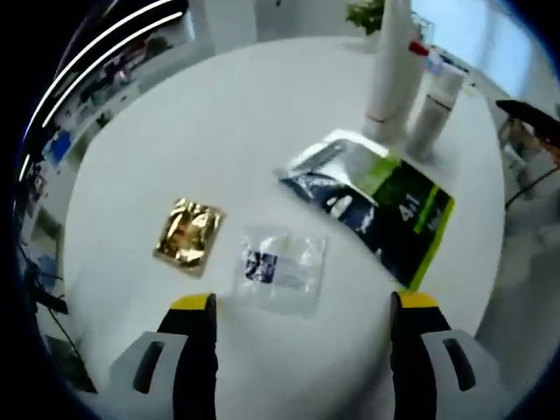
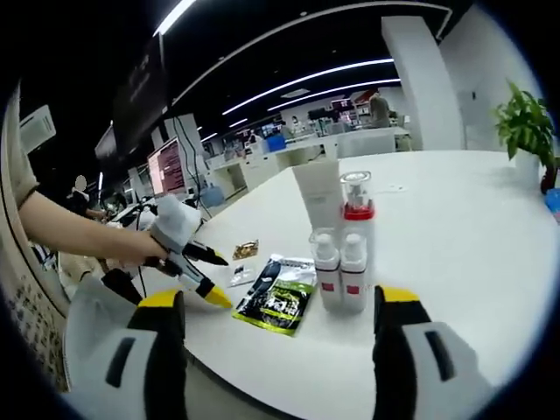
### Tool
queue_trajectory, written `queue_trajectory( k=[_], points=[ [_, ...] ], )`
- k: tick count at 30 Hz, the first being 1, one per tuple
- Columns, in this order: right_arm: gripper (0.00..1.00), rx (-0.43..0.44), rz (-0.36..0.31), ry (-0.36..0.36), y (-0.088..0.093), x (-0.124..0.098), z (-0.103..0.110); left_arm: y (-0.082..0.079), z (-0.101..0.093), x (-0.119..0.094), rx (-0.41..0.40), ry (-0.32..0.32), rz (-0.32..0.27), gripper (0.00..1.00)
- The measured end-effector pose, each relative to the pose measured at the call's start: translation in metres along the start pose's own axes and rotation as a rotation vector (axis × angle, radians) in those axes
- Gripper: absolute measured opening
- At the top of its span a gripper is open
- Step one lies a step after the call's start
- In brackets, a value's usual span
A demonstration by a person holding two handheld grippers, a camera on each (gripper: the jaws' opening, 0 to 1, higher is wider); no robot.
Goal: Arrange the skincare products in the storage area until every visible bottle or jar stands upright without overlapping.
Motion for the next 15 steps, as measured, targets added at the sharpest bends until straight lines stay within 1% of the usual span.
queue_trajectory(
  k=[1,2,4,10,11,14,15],
  points=[
    [0.89,-0.001,0.001,0.002,0.0,0.0,-0.001,0.0,0.001,0.002,0.003,0.005,0.009,0.78],
    [0.89,0.0,0.001,0.003,0.0,0.0,-0.001,-0.003,0.003,0.004,0.009,0.01,-0.003,0.79],
    [0.89,0.002,0.0,0.007,0.0,0.0,-0.001,-0.005,0.006,0.004,0.006,0.008,0.007,0.77],
    [0.89,-0.002,0.002,0.008,0.0,0.0,-0.001,-0.01,0.012,0.002,0.008,0.007,0.044,0.64],
    [0.89,-0.003,0.003,0.007,0.0,0.0,-0.001,-0.011,0.012,0.002,0.008,0.005,0.051,0.61],
    [0.89,-0.006,0.005,0.005,0.0,0.0,-0.001,-0.014,0.01,0.0,0.009,0.009,0.056,0.38],
    [0.89,-0.006,0.005,0.005,0.0,0.0,-0.001,-0.01,0.008,0.0,0.002,0.003,0.083,0.38]
  ],
)
Point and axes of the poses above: the point that each gripper's makers call its tool centre point, and the gripper's own axes: x roughly forward along the fingers, z roughly to its left, y roughly out of its underside, the point moved 1 cm from there along -x, roughly backward along the fingers, and after that the axes turned 14 degrees about -z, right-handed, at the moved point
